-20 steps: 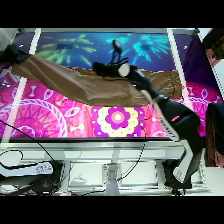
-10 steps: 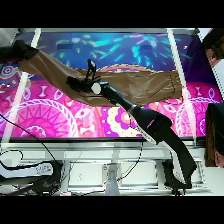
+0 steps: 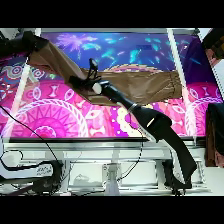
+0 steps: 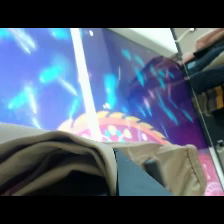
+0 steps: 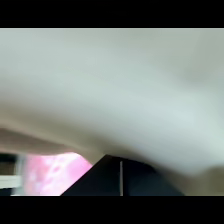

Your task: Fold the clothes and pants, and hang the long-sleeved shirts on hangers.

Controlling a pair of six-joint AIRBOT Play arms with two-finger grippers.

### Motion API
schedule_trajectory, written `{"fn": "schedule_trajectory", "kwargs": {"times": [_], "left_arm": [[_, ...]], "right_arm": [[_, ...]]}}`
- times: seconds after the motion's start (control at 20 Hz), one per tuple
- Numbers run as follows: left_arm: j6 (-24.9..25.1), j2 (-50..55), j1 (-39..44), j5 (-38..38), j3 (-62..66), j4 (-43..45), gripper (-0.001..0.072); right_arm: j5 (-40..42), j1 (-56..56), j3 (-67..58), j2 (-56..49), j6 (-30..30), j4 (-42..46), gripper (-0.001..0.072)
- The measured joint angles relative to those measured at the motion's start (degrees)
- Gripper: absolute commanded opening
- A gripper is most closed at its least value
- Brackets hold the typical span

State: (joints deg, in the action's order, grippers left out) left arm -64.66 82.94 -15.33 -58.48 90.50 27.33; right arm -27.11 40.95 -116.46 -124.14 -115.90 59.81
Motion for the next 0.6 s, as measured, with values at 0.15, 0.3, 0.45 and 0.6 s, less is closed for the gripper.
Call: {"fn": "schedule_trajectory", "kwargs": {"times": [0.15, 0.3, 0.45, 0.6], "left_arm": [[0.6, -0.1, -1.5, 0.3, 0.0, 0.8, 0.0010], [1.0, -0.2, -3.4, -1.4, 0.0, 1.4, 0.0010], [1.1, -0.3, -4.4, -4.4, 0.0, 1.7, 0.0010], [1.2, -0.3, -4.8, -7.1, 0.0, 0.9, 0.0011]], "right_arm": [[-3.8, -4.3, 0.0, 1.3, 2.8, 0.6, 0.0033], [-3.2, -6.7, 0.0, 1.7, 3.8, 0.4, 0.0032], [-2.5, -6.4, 0.0, 0.7, 4.1, -1.3, 0.0032], [-2.7, -4.2, 0.0, -1.3, 4.3, -4.5, 0.0031]]}}
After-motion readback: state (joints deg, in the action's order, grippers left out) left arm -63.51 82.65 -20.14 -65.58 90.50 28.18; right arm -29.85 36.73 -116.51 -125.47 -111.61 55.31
